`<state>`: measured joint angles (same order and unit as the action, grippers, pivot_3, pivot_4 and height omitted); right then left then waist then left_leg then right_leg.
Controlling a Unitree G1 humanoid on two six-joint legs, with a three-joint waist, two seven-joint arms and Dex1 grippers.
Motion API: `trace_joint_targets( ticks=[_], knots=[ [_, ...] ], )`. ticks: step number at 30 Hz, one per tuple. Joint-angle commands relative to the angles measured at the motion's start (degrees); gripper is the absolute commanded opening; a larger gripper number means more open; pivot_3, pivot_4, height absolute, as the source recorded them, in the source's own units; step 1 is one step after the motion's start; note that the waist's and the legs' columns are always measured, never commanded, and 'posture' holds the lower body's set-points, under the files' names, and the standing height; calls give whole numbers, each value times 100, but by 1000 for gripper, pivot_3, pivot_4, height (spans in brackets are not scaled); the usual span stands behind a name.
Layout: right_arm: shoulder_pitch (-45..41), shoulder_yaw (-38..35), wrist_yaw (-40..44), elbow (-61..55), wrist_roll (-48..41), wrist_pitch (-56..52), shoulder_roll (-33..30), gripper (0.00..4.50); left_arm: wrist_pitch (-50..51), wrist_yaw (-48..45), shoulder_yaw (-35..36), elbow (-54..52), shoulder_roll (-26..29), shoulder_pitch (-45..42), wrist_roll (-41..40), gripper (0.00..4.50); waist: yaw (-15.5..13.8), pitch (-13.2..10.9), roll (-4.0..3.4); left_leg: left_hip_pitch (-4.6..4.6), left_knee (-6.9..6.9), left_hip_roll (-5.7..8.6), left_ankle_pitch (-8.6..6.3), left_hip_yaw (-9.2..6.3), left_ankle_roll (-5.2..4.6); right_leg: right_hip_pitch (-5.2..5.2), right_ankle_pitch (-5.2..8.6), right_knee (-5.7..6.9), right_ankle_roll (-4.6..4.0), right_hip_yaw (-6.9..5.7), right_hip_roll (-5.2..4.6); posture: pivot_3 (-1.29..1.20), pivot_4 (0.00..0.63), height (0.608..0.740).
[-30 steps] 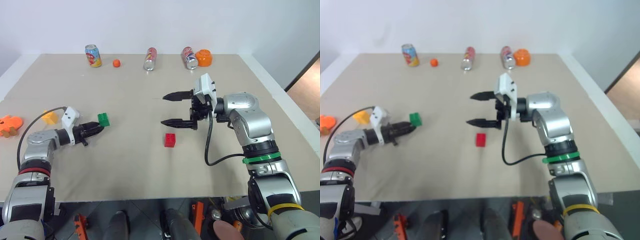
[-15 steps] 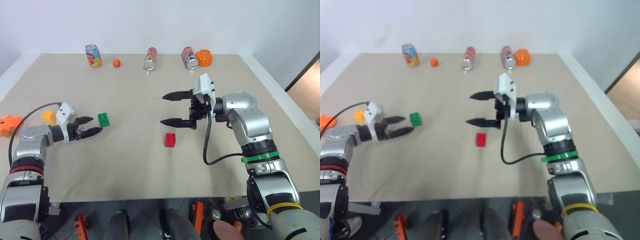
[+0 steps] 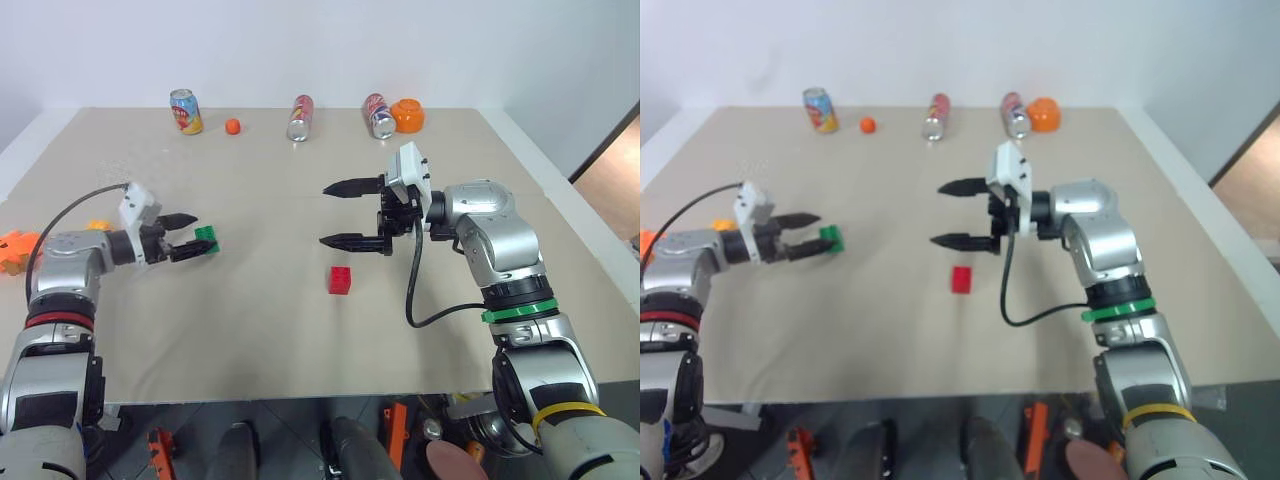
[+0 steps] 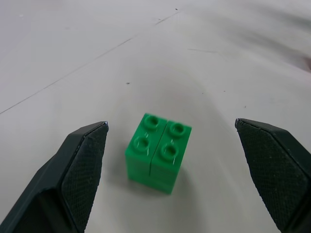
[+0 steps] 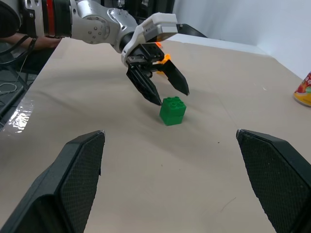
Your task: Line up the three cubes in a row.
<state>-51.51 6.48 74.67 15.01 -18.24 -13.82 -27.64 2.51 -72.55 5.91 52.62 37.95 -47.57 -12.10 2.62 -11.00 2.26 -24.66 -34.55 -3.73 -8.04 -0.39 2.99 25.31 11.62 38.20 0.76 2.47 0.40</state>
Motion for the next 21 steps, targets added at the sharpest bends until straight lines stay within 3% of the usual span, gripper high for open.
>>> trace_joint_targets(
  ticks=[1,21],
  knots=[
    [-141,-77,-14,-113,-64,41,-15,4500,-136,12,-31,221,-11,-242,102,4324,1,0,0,0,0,0,0,-1,0,0,0,0,0,0,1,0,150,740],
    [-10,-87,-117,-373,-90,-186,-96,4500,-305,237,-66,848,-139,-392,308,4324,6,0,0,-1,1,-1,0,-2,0,2,0,0,0,2,4,0,150,740]
  ],
)
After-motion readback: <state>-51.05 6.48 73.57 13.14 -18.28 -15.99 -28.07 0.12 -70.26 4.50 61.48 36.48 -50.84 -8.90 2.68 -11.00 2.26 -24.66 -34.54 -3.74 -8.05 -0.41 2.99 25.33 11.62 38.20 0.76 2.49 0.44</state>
